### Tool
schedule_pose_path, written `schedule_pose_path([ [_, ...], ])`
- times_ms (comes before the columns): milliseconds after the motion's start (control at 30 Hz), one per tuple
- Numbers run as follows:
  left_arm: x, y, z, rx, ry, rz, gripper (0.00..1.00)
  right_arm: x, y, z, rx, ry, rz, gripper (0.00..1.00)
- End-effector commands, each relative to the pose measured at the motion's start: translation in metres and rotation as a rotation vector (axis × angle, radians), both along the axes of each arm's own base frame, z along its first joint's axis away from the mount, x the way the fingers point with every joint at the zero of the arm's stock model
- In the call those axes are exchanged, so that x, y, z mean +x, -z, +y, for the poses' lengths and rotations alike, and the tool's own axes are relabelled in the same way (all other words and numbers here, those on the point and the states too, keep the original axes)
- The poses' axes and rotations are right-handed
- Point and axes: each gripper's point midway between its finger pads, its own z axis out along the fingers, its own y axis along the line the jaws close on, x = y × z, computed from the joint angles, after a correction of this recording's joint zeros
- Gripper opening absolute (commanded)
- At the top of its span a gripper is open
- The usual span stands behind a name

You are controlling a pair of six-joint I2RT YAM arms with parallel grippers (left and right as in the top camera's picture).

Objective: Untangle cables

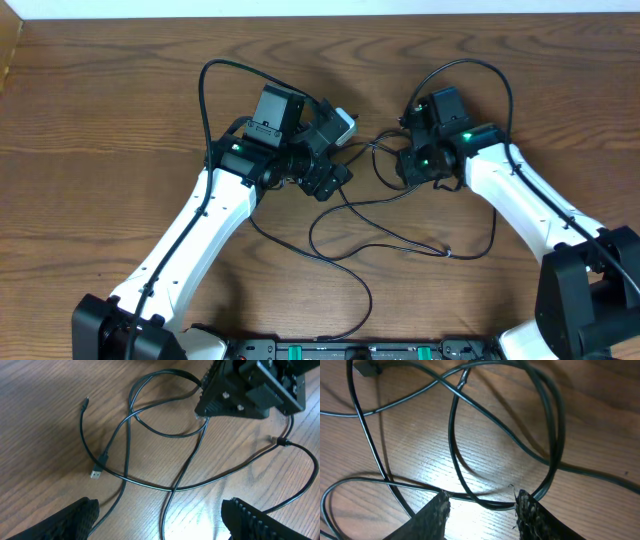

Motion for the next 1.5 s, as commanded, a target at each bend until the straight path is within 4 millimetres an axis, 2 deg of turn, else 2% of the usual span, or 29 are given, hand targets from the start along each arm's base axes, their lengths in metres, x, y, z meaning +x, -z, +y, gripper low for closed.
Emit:
schedule_pose_path([
  [0,-0.001,-0.003,-0.002,-0.012,0.002,-0.001,0.84,-0.005,0.005,-0.003,-0.031,0.053,0.019,0.40],
  [167,0.000,-0.004,-0.002,-0.013,0.000,0.000,0.84,-0.014,0.022,-0.017,-0.076,0.135,0.048,0.38],
  [300,0.000,-0.003,-0.002,-0.013,0.000,0.000,0.84,-0.019,0.031,-0.018,-0.079,0.135,0.059,0.38],
  [1267,-0.002,-0.003,-0.001,-0.010,-0.001,0.007,0.84,-0.004,0.028,-0.015,-0.059,0.141,-0.013,0.42],
  [1467,-0.002,-0.003,-0.001,-0.010,-0.001,0.007,0.84,-0.007,0.035,-0.016,-0.059,0.141,-0.013,0.42],
])
